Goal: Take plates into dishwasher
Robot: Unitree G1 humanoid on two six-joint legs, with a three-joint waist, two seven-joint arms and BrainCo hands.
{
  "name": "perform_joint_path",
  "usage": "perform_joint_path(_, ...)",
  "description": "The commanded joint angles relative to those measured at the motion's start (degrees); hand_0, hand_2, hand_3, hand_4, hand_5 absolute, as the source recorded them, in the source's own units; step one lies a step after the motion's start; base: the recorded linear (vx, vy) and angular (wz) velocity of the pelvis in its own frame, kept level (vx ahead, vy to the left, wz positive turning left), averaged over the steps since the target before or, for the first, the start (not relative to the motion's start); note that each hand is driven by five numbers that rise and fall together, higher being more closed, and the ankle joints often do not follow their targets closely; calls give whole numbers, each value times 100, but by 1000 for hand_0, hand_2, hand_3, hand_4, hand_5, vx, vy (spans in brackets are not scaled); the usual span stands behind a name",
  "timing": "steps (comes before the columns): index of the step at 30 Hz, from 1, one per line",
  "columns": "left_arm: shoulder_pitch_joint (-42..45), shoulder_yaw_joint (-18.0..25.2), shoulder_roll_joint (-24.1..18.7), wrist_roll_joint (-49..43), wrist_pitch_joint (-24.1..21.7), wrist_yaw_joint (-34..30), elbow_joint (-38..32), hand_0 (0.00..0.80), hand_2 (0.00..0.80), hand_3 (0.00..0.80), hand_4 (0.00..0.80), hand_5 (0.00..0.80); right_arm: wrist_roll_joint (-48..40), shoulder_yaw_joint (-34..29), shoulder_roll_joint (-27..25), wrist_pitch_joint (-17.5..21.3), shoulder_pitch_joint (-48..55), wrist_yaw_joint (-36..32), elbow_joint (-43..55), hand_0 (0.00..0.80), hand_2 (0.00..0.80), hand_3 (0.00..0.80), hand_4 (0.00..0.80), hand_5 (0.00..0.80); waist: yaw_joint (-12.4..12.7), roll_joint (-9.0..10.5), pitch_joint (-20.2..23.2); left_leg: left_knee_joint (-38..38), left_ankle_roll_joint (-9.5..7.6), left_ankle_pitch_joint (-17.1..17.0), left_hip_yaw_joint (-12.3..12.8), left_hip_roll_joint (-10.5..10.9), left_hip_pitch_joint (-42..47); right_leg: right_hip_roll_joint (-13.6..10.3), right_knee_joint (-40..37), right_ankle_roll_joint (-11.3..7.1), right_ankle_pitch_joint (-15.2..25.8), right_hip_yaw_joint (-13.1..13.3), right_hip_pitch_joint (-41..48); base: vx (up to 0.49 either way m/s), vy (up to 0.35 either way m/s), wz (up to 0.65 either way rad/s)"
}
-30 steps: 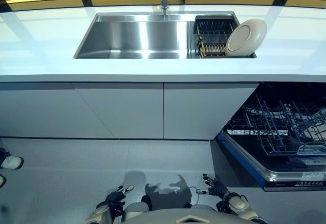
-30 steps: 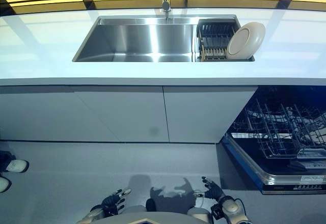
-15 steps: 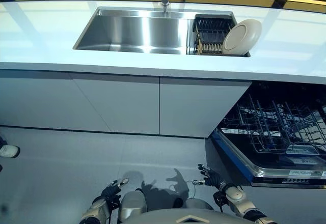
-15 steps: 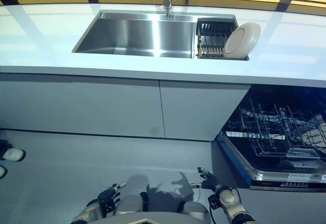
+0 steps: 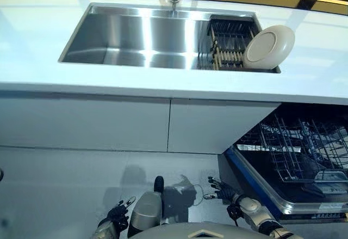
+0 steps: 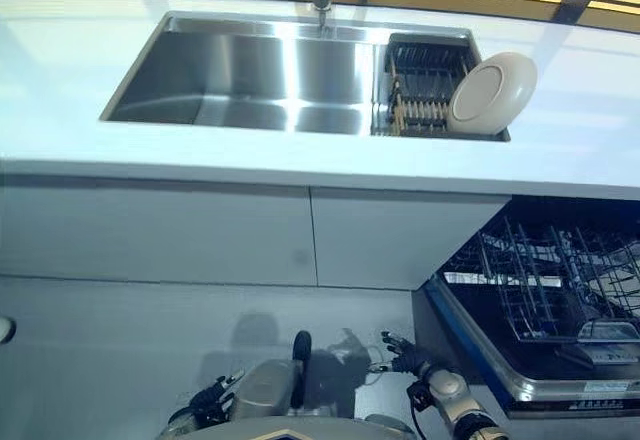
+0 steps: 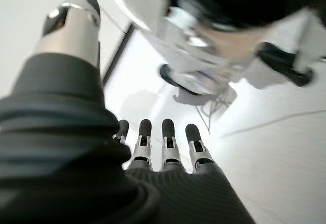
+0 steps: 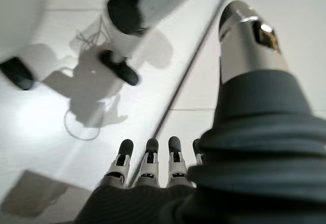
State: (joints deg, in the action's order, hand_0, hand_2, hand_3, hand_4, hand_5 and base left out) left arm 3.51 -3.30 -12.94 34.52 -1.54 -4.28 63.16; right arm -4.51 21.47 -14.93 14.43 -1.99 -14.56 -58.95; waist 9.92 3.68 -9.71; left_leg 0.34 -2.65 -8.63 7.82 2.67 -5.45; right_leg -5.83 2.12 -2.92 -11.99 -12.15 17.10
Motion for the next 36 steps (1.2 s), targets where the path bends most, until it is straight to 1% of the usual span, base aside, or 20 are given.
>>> perform_joint_path(1,-53,-212,7,-42,16,-73,20,0,0,0,0,0,-27,99,-174,-57,-74,-78,498,0,0,0,0,0,-32,-225,335,103,329,353,-112,-257,-291,40,408,-89,126,-363,-57,214,125,2)
perform_joint_path(5,-158,-222,-34,59,66,-33,117,0,0,0,0,0,-6,84,-139,-27,-73,-157,557,0,0,0,0,0,-48,-169,459,-30,192,376,-247,-105,-265,-156,519,-253,363,-372,-152,157,111,1)
perform_joint_path(8,-240,-276,-46,10,88,4,102,0,0,0,0,0,-76,46,-116,-31,-66,-105,569,0,0,0,0,0,-79,-94,515,-8,52,458,-330,43,-263,-226,819,-359,630,-260,-240,108,92,-1)
perform_joint_path(10,-300,-303,-53,-63,92,6,131,0,0,0,0,0,-92,14,-103,5,-68,-56,559,0,0,0,0,0,-89,-55,552,0,-25,498,-380,150,-258,-289,1175,-405,904,-186,-294,82,72,6)
perform_joint_path(12,-351,-354,-85,-158,124,61,129,0,0,0,0,0,-130,-14,-72,68,-34,-45,620,0,0,0,0,0,-131,-30,579,-34,-149,575,-439,299,-156,-323,2053,-484,1386,-71,-557,122,75,11)
perform_joint_path(13,-341,-356,-90,-212,132,86,128,0,0,0,0,0,-127,-6,-71,77,-26,-39,651,0,0,0,0,0,-157,-44,573,-56,-162,597,-479,322,-84,-334,2286,-488,1512,-28,-735,154,45,15)
perform_joint_path(14,-313,-347,-68,-285,120,164,133,0,0,0,0,0,-151,24,-69,47,-40,-36,696,0,0,0,0,0,-203,-81,558,-90,-147,632,-486,307,46,-438,2334,-460,1614,-57,-1041,130,1,9)
perform_joint_path(15,-281,-332,-34,-230,56,231,143,0,0,0,0,0,-195,74,-75,39,-68,-80,702,0,0,0,0,0,-252,-152,529,-131,-95,634,-435,212,163,-506,2183,-403,1480,-138,-1274,129,-76,6)
perform_joint_path(16,-265,-316,-16,-121,17,272,123,0,0,0,0,0,-224,108,-78,45,-93,-137,733,0,0,0,0,0,-333,-255,499,-168,2,634,-350,55,315,-517,1739,-346,1333,-271,-1588,76,-93,-8)
perform_joint_path(17,-265,-312,-17,-105,15,274,119,0,0,0,0,0,-232,108,-81,49,-95,-149,734,0,0,0,0,0,-343,-265,480,-183,18,637,-339,37,354,-513,1687,-340,1319,-282,-1606,55,-161,-15)
perform_joint_path(18,-282,-287,-34,-24,-8,279,102,0,0,0,0,0,-296,102,-92,89,-105,-240,747,0,0,0,0,0,-415,-299,446,-220,68,662,-287,-51,445,-483,1313,-337,1371,-328,-1853,58,-222,-24)
perform_joint_path(19,-314,-246,-87,93,2,301,49,0,0,0,0,0,-385,77,-115,269,-117,-337,747,0,0,0,0,0,-539,-269,372,-297,115,777,-214,-101,635,-452,776,-410,1698,-321,-2207,44,-268,-26)
perform_joint_path(20,-331,-239,-103,142,9,323,22,0,0,0,0,0,-368,72,-126,376,-130,-352,744,0,0,0,0,0,-582,-249,343,-308,125,846,-193,-112,698,-465,609,-442,1842,-322,-2344,32,-273,-24)
perform_joint_path(21,-370,-250,-147,186,13,320,38,0,0,0,0,0,-374,44,-160,529,-128,-320,743,0,0,0,0,0,-678,-219,289,-270,52,973,-274,-91,716,-434,627,-477,1884,-95,-2520,6,-201,-10)
perform_joint_path(22,-382,-261,-174,194,61,368,30,0,0,0,0,0,-360,5,-181,549,-123,-291,757,0,0,0,0,0,-679,-215,281,-210,43,977,-282,-107,673,-428,557,-454,1731,-72,-2397,31,-190,19)
perform_joint_path(23,-379,-223,-145,161,109,416,17,0,0,0,0,0,-341,-2,-196,477,-124,-229,817,0,0,0,0,0,-694,-197,303,-208,52,942,-298,-103,664,-315,354,-444,1654,-28,-2250,29,-140,35)
perform_joint_path(25,-358,-209,-93,287,182,475,-59,0,0,0,0,0,-346,-33,-254,427,-103,-176,932,0,0,0,0,0,-714,-174,371,-241,105,874,-275,-129,642,-206,141,-416,1562,-55,-2053,17,-119,30)
perform_joint_path(27,-253,-235,-29,126,249,260,-173,0,0,0,0,0,-395,-186,-375,391,-35,-194,1084,0,0,0,0,0,-732,-153,452,-298,128,869,-338,-129,716,-110,5,-361,1494,-19,-1874,69,-115,35)
perform_joint_path(30,-79,-211,11,192,183,455,-278,0,0,0,0,0,-498,-298,-437,285,53,-218,1328,0,0,0,0,0,-752,-132,514,-363,156,891,-312,-167,850,-46,-68,-328,1436,-33,-1719,86,-80,19)
perform_joint_path(36,19,-91,-136,234,451,586,-617,0,0,0,0,0,-843,-471,-633,49,88,-210,2220,0,0,0,0,0,-799,-92,519,-377,183,944,-269,-220,967,26,-119,-281,1355,-40,-1577,34,-61,-4)
